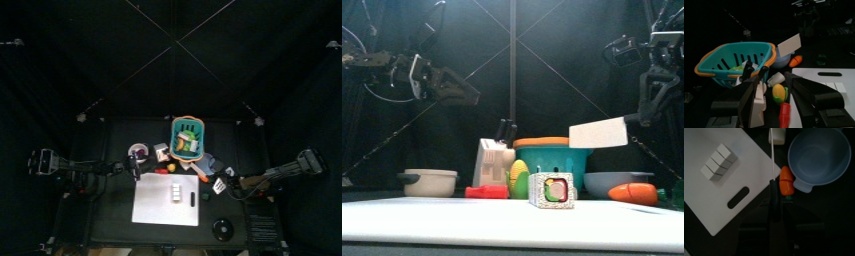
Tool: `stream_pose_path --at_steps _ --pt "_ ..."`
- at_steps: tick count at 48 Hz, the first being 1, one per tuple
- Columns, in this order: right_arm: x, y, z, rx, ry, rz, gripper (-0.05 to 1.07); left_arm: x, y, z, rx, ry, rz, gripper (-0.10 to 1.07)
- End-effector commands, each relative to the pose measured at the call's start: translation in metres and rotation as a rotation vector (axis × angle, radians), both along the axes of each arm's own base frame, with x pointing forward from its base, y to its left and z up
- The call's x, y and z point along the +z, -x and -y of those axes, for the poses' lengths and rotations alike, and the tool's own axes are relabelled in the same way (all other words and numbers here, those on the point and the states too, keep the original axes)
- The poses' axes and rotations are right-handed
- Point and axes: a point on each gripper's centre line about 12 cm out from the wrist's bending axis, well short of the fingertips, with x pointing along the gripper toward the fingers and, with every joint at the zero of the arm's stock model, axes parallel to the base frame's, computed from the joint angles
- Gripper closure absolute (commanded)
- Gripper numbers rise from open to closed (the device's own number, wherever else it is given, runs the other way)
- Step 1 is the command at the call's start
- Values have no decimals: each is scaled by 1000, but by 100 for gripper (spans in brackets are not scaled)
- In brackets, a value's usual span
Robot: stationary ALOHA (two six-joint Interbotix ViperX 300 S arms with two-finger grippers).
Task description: Hold cleaver with other hand
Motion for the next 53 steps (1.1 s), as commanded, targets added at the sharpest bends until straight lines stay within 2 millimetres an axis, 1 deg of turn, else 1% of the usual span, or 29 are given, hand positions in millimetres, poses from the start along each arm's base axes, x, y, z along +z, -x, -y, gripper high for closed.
stream_pose_path --at_steps 1,9,15,23,29,37,46,53 --pt "15 -9 0 33 27 66 52 7 -13 0 12 27 22 13" --pt "17 -12 0 78 72 68 52 7 -28 0 45 120 -15 13" --pt "18 -14 1 134 128 64 52 10 -34 4 22 131 -39 13" --pt "18 -18 5 236 228 68 52 10 -36 7 -8 118 -61 13" --pt "17 -26 12 273 252 100 52 15 -40 9 -29 101 -52 13" --pt "15 -36 16 325 281 128 52 14 -41 14 -68 76 -53 12" --pt "7 -50 10 429 317 132 52 13 -42 33 -172 54 -17 12" --pt "-1 -62 9 466 337 98 52 12 -41 38 -216 52 34 12"
